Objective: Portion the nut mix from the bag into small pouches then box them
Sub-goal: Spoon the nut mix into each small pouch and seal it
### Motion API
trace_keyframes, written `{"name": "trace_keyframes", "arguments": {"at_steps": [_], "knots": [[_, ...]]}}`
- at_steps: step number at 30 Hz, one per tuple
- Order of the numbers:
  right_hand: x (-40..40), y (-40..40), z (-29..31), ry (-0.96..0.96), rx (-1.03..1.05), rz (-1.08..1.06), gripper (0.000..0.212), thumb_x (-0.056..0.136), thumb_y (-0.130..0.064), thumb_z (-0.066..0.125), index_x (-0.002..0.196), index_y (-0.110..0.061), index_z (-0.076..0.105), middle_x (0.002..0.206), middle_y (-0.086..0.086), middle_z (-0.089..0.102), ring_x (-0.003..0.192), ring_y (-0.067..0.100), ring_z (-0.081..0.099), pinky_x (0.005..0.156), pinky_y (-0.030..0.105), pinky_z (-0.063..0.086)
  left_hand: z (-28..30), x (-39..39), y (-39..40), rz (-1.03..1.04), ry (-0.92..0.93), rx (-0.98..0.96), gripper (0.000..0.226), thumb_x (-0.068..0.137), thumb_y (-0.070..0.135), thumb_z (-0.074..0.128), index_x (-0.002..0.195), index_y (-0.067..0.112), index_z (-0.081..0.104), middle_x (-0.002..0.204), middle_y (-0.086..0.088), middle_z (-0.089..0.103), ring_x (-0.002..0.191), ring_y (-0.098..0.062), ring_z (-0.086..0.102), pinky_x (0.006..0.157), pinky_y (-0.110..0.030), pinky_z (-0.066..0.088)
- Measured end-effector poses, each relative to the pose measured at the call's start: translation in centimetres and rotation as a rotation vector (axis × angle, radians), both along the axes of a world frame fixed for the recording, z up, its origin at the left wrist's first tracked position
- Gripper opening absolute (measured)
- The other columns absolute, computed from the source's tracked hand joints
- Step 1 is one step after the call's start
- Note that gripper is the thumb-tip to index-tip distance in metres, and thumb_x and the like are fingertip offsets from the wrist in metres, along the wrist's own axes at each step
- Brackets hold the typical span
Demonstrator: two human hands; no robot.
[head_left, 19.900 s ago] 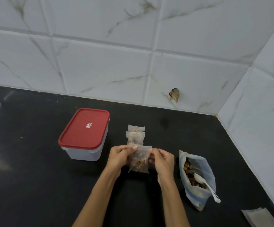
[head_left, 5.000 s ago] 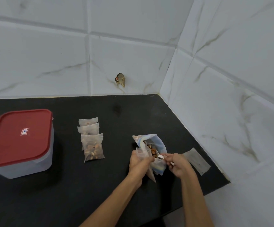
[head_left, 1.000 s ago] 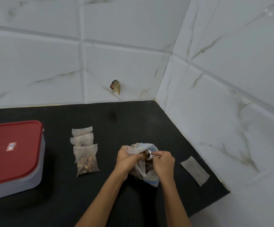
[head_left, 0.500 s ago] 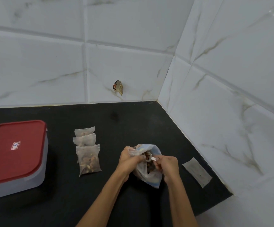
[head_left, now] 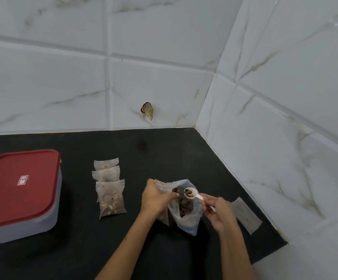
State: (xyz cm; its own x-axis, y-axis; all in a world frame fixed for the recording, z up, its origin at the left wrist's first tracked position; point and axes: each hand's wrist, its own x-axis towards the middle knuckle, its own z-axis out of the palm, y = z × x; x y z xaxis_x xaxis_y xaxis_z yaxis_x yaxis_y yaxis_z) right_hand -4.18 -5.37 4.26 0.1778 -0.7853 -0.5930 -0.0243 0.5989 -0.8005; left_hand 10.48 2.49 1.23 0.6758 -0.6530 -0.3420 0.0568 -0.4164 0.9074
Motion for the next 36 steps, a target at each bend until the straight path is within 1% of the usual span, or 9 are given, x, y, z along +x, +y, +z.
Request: {"name": "trace_keyframes", "arguments": {"at_steps": [3, 7, 10, 14, 17, 20, 27, 31, 36], "knots": [[-0.2, 0.5, 1.1, -0.024, -0.060, -0.015, 0.022, 0.091, 0.005, 0.048, 0.103, 0.004, 0.066, 0.097, 0.020, 0.065, 0.070, 0.016, 0.054, 0.062, 0.026, 0.048, 1.1, -0.3, 0.4, -0.002, -0.280, -0.019, 0.051, 0.071, 0.030, 0.080, 0.106, 0.017, 0.045, 0.105, 0.003, 0.051, 0.093, -0.010, 0.054, 0.072, -0.024, 0.047], [0.6, 2.3, 4.1, -0.039, -0.227, 0.011, 0.021, 0.089, 0.006, 0.051, 0.096, -0.002, 0.069, 0.090, 0.017, 0.066, 0.071, 0.017, 0.056, 0.065, 0.026, 0.051, 2.9, -1.3, 0.5, -0.108, -0.365, -0.131, 0.040, 0.075, 0.031, 0.076, 0.096, 0.021, 0.043, 0.092, 0.005, 0.055, 0.079, -0.007, 0.057, 0.058, -0.018, 0.046], [1.1, 4.2, 5.7, 0.066, -0.480, 0.110, 0.027, 0.089, 0.004, 0.054, 0.086, -0.015, 0.072, 0.076, 0.007, 0.067, 0.066, 0.012, 0.058, 0.064, 0.021, 0.052, 3.7, -1.9, 0.5, -0.142, -0.334, -0.187, 0.035, 0.076, 0.027, 0.073, 0.090, 0.024, 0.041, 0.090, 0.004, 0.056, 0.077, -0.008, 0.056, 0.057, -0.021, 0.044], [1.2, 5.7, 5.6, 0.463, -0.993, 0.334, 0.022, 0.091, -0.006, 0.058, 0.100, -0.020, 0.073, 0.088, -0.008, 0.065, 0.076, 0.000, 0.058, 0.063, 0.003, 0.043, 4.1, -2.1, 0.9, -0.163, -0.281, -0.243, 0.042, 0.073, 0.031, 0.077, 0.094, 0.019, 0.042, 0.087, 0.004, 0.056, 0.074, -0.008, 0.055, 0.058, -0.022, 0.044], [1.4, 5.9, 5.7, 0.630, -1.151, 0.435, 0.022, 0.091, -0.010, 0.058, 0.107, -0.017, 0.072, 0.100, -0.002, 0.065, 0.081, 0.001, 0.054, 0.066, -0.001, 0.036, 4.2, -1.9, 1.1, -0.149, -0.247, -0.267, 0.048, 0.070, 0.029, 0.080, 0.098, 0.016, 0.044, 0.088, 0.005, 0.056, 0.077, -0.008, 0.056, 0.061, -0.023, 0.047], [1.5, 6.2, 5.9, 0.656, -1.276, 0.388, 0.022, 0.089, -0.004, 0.060, 0.101, -0.014, 0.075, 0.098, 0.002, 0.066, 0.086, 0.009, 0.055, 0.068, 0.001, 0.032, 4.4, -1.9, 1.2, -0.129, -0.215, -0.320, 0.047, 0.070, 0.023, 0.080, 0.098, 0.013, 0.044, 0.088, 0.004, 0.056, 0.073, -0.006, 0.054, 0.058, -0.020, 0.045], [1.1, 6.5, 6.0, 0.549, -1.312, 0.373, 0.022, 0.086, 0.000, 0.062, 0.096, -0.015, 0.075, 0.093, -0.002, 0.068, 0.084, 0.005, 0.059, 0.072, 0.006, 0.041, 4.0, -2.0, 1.1, -0.135, -0.181, -0.364, 0.045, 0.070, 0.017, 0.079, 0.099, 0.012, 0.044, 0.088, 0.003, 0.056, 0.075, -0.009, 0.055, 0.063, -0.027, 0.049], [1.1, 6.3, 5.7, 0.540, -1.275, 0.375, 0.022, 0.086, -0.003, 0.062, 0.099, -0.015, 0.074, 0.094, -0.003, 0.069, 0.085, 0.003, 0.060, 0.073, 0.007, 0.045, 4.1, -1.9, 1.2, -0.134, -0.186, -0.395, 0.040, 0.070, 0.013, 0.077, 0.091, 0.016, 0.044, 0.082, 0.007, 0.055, 0.069, -0.003, 0.053, 0.055, -0.015, 0.044], [1.6, 6.0, 5.2, 0.590, -1.283, 0.367, 0.018, 0.086, -0.008, 0.066, 0.100, -0.015, 0.074, 0.096, -0.002, 0.069, 0.076, -0.004, 0.055, 0.069, 0.002, 0.041, 4.1, -1.9, 1.3, -0.139, -0.164, -0.411, 0.039, 0.071, 0.012, 0.077, 0.093, 0.015, 0.045, 0.084, 0.005, 0.055, 0.071, -0.005, 0.054, 0.056, -0.016, 0.044]]}}
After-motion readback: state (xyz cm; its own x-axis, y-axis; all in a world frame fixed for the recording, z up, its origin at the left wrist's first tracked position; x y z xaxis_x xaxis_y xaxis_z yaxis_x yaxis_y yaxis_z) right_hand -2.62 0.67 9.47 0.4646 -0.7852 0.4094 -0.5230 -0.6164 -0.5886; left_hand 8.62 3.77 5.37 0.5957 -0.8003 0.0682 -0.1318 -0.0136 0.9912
